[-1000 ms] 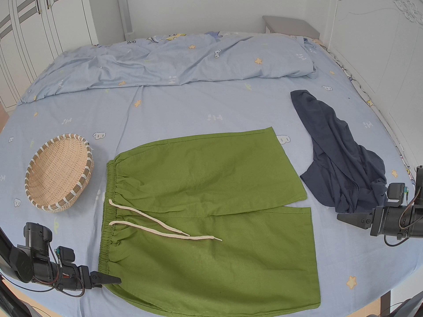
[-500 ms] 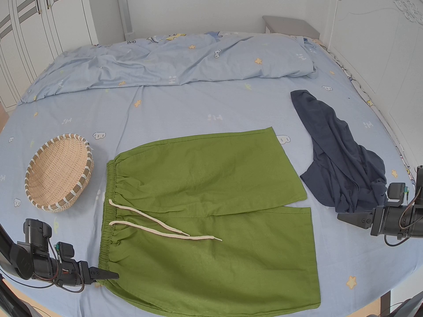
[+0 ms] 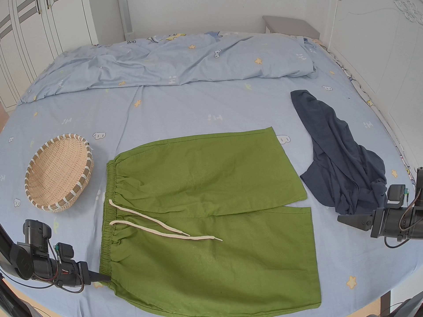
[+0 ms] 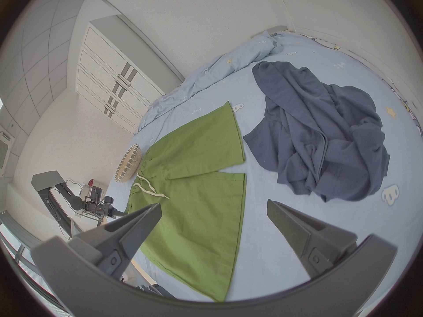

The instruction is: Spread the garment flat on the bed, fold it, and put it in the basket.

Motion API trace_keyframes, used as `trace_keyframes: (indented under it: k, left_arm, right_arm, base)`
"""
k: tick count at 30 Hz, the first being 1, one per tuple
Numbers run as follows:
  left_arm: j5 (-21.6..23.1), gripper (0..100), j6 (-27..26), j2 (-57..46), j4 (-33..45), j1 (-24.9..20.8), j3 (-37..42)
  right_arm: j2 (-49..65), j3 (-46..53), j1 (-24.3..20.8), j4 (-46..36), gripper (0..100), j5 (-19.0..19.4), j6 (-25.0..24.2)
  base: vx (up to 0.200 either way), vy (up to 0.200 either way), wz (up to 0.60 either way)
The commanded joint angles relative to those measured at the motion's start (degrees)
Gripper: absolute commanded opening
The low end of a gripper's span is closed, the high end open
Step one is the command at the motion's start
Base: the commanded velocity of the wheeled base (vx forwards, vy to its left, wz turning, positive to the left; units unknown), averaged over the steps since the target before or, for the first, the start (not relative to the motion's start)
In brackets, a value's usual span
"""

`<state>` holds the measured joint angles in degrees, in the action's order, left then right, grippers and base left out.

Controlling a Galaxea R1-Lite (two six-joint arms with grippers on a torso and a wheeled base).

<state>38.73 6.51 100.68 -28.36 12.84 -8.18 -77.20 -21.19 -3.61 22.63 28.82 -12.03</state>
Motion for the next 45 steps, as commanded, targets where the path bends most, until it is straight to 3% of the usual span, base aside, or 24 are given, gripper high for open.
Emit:
trace_keyframes:
  k: [1, 6, 8, 11, 14, 21, 25, 32, 45]
  left_arm:
    - [0.03, 0, -0.18, -1.54, 0.05, 2.19, 0.88]
    - [0.03, 0, -0.36, -2.33, 0.05, 3.07, 1.68]
    - [0.12, 0, -0.36, -2.24, 0.05, 2.98, 1.85]
    - [0.12, 0, -0.36, -2.07, -0.03, 2.63, 2.03]
    - [0.03, 0, -0.36, -2.16, -0.03, 2.72, 2.03]
    - [0.03, 0, -0.36, -1.98, -0.03, 2.81, 1.94]
    - [0.03, 0, -0.36, -1.89, -0.03, 2.54, 1.76]
    - [0.03, 0, -0.36, -1.98, -0.03, 2.46, 1.76]
    - [0.03, 0, -0.36, -1.81, -0.03, 2.28, 1.59]
  right_arm:
    - [0.65, 3.43, -0.26, -0.04, 100, 0.19, 0.08]
    - [1.44, 8.79, -0.70, -0.39, 100, 0.27, 0.87]
    - [0.74, 12.05, -0.70, -0.39, 100, 0.36, 4.47]
    - [-0.05, 14.77, -0.96, -0.57, 100, 0.45, 5.62]
    - [-2.16, 17.58, -2.90, -0.48, 100, 2.65, 5.70]
    - [-9.37, 18.99, -3.77, 0.67, 100, 4.40, 5.97]
    - [-13.85, 18.73, -6.85, 2.51, 100, 4.93, 5.79]
    - [-25.80, 21.10, -11.16, 13.85, 100, 4.76, 5.53]
    - [-28.79, 21.10, -14.23, 15.52, 100, 4.58, 5.18]
  base:
    - [0.000, 0.000, 0.00]
    - [0.000, 0.000, 0.00]
    - [0.000, 0.000, 0.00]
    - [0.000, 0.000, 0.00]
    - [0.000, 0.000, 0.00]
    - [0.000, 0.000, 0.00]
    - [0.000, 0.000, 0.00]
    - [0.000, 0.000, 0.00]
    - [0.000, 0.000, 0.00]
